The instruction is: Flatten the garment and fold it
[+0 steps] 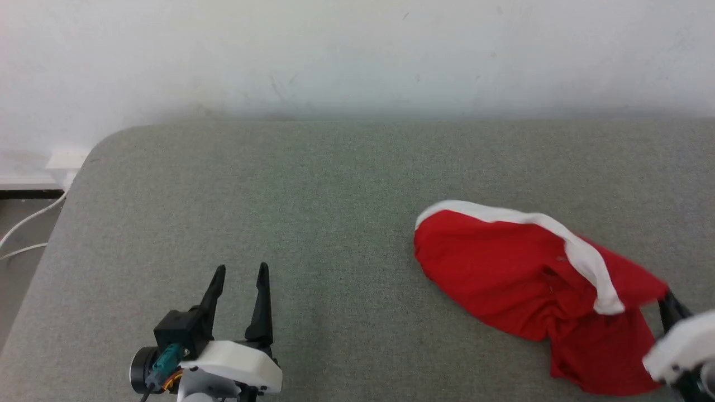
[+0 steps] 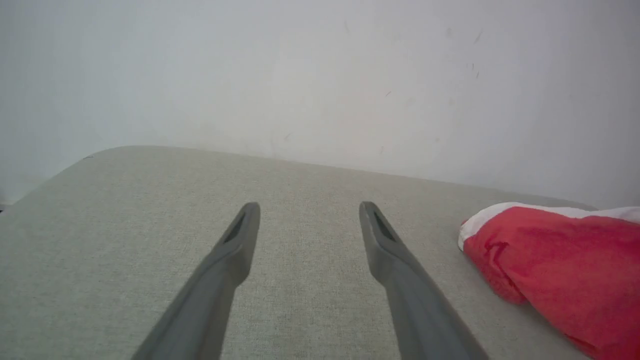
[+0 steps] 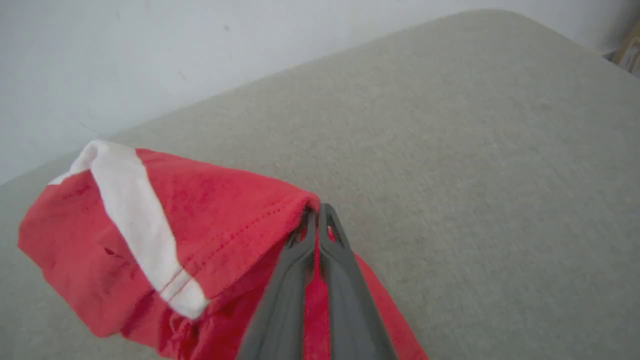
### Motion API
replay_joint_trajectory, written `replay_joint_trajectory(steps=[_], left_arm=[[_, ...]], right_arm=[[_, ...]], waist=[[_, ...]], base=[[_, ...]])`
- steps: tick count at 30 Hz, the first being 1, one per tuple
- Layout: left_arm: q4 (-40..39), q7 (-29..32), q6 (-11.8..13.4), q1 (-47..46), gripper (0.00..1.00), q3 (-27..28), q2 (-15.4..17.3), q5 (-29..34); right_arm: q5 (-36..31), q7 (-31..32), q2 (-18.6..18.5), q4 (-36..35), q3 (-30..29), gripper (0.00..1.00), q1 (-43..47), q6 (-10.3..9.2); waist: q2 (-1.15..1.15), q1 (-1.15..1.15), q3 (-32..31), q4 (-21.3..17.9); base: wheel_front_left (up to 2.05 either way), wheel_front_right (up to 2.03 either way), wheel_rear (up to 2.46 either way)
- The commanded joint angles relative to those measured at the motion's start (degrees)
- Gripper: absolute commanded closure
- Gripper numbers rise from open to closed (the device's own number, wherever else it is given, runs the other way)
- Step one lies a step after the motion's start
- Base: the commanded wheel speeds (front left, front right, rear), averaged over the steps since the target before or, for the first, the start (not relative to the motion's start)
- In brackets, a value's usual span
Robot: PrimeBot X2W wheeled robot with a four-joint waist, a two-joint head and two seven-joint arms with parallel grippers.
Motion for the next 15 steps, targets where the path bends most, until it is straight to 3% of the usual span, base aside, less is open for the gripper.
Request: replay_joint_trajectory(steps=[1,2,3,4,5,6,11,15], left_arm=[[0.1,-0.3,-0.4,0.5,0.0,-0.1,-0.2,0.2],[0.1,-0.3,-0.5,0.4,0.0,-0.2,-0.2,0.2],[0.1,-0.3,-0.5,0.4,0.0,-0.3,-0.2,0.2],[0.1,-0.3,-0.6,0.3,0.0,-0.3,-0.2,0.2],[0.2,-0.3,-0.7,0.3,0.0,-0.4,-0.3,0.3],[0.2,-0.3,-0.8,0.2,0.0,-0.6,-0.3,0.3],[0.6,-0.3,-1.7,-0.6,0.0,-1.6,-0.3,0.8],[1.8,-0.3,-3.0,-2.0,0.0,-3.1,-0.4,1.0]], right_arm=[[-0.2,0.5,0.7,1.4,-2.4,1.0,1.5,-0.03],[-0.3,0.6,1.0,2.8,-4.8,1.0,2.4,-0.03],[0.2,0.6,1.4,4.4,-6.8,0.85,3.0,-0.03],[0.4,0.7,1.6,6.1,-8.5,0.61,3.6,-0.03],[0.1,0.5,1.7,7.7,-9.8,0.27,4.1,-0.03],[-0.3,0.0,1.8,8.9,-10.7,0.0,4.3,-0.03],[-0.5,-6.4,2.0,9.9,-12.5,0.0,4.4,-0.03],[-2.5,-13.6,2.0,6.6,-11.9,0.0,5.4,-0.03]], waist=[[0.0,0.0,0.2,-0.1],[0.0,0.0,0.2,-0.2],[0.0,0.0,0.3,-0.3],[0.0,0.0,0.4,-0.5],[0.0,0.0,0.5,-0.5],[0.0,0.0,0.5,-0.6],[0.0,0.0,0.2,-1.3],[0.0,0.0,-0.5,-1.9]], base=[[0.0,0.0,0.0],[0.0,0.0,0.0],[0.0,0.0,0.0],[0.0,0.0,0.0],[0.0,0.0,0.0],[0.0,0.0,0.0],[0.0,0.0,0.0],[0.0,0.0,0.0]])
